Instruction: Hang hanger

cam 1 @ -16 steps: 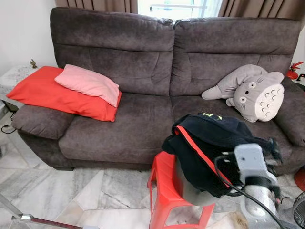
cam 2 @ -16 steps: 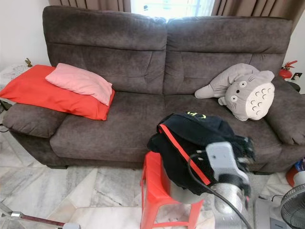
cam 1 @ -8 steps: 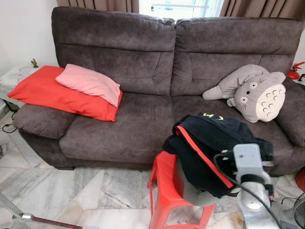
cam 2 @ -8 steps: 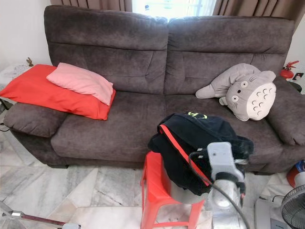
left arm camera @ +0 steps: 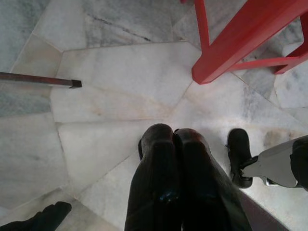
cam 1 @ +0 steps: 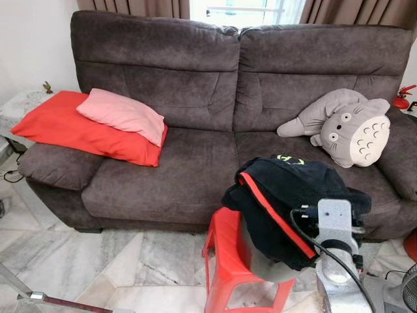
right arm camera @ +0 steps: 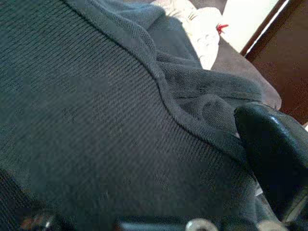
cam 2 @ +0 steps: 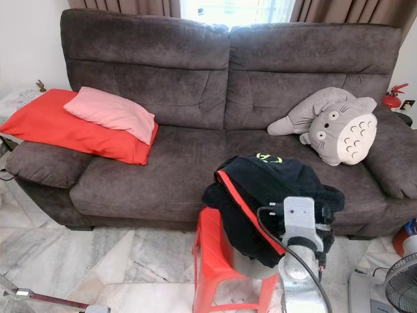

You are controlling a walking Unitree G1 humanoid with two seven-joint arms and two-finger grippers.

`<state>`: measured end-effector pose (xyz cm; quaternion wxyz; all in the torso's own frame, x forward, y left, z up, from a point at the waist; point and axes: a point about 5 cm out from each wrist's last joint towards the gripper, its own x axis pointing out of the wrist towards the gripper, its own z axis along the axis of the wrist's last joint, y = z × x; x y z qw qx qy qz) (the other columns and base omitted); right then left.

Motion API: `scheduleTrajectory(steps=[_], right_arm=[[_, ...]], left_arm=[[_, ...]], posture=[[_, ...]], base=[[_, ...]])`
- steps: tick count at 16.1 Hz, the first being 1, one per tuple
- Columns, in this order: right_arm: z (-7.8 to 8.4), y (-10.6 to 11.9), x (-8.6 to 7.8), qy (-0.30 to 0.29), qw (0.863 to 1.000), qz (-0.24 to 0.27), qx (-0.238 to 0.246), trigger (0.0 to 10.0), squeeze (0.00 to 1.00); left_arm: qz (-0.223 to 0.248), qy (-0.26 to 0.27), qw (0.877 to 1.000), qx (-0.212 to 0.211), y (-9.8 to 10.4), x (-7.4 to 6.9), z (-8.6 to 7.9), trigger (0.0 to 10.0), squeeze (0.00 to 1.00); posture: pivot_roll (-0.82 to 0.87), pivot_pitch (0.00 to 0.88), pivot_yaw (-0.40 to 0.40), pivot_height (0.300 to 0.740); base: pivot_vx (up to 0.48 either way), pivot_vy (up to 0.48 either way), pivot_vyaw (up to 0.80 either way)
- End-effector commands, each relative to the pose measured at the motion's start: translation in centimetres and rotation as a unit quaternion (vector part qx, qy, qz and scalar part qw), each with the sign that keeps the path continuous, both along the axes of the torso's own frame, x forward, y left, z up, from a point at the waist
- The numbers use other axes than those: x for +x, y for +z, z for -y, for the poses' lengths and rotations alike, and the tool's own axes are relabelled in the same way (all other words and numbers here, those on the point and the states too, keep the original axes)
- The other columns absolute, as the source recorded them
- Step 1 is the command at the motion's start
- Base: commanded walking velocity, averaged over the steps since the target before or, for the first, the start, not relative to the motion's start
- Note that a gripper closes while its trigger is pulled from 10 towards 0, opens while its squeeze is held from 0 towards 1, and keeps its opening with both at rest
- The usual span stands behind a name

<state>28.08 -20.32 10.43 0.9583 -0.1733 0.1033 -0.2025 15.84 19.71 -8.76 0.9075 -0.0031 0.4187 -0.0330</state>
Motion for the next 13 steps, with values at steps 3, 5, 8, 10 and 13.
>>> scheduleTrajectory(steps=[3,5,8,10,13], right_arm=[[0.9,2.5,1.2,-0.007,0.998,0.057,-0.025,0.0,0.00],[0.9,2.9,1.4,-0.003,0.997,0.064,-0.035,0.0,0.00],[0.8,2.5,1.4,-0.006,0.998,0.055,-0.028,0.0,0.00],[0.8,1.9,1.2,-0.012,0.999,0.044,-0.014,0.0,0.00],[0.3,1.9,1.1,-0.009,0.999,0.047,-0.006,0.0,0.00]], left_arm=[[-0.011,-0.002,1.000,0.004,-0.2,-0.5,-0.4,10.0,0.00],[-0.009,-0.002,1.000,0.003,-0.1,-0.3,-0.2,10.0,0.00],[-0.020,0.002,1.000,0.002,-0.3,-0.9,-0.5,10.0,0.00],[-0.036,0.004,0.999,0.004,-0.7,-1.9,-0.8,10.0,0.00],[-0.051,0.005,0.999,0.008,-1.0,-2.7,-1.1,10.0,0.00]], posture=[[-0.06,0.001,-0.016,0.740],[-0.06,0.007,-0.017,0.740],[-0.06,0.016,-0.018,0.740],[-0.06,0.024,-0.016,0.740],[-0.06,0.025,-0.015,0.740]], base=[[0.000,0.000,0.00],[0.000,0.000,0.00],[0.000,0.000,0.00],[0.000,0.000,0.00],[0.000,0.000,0.00]])
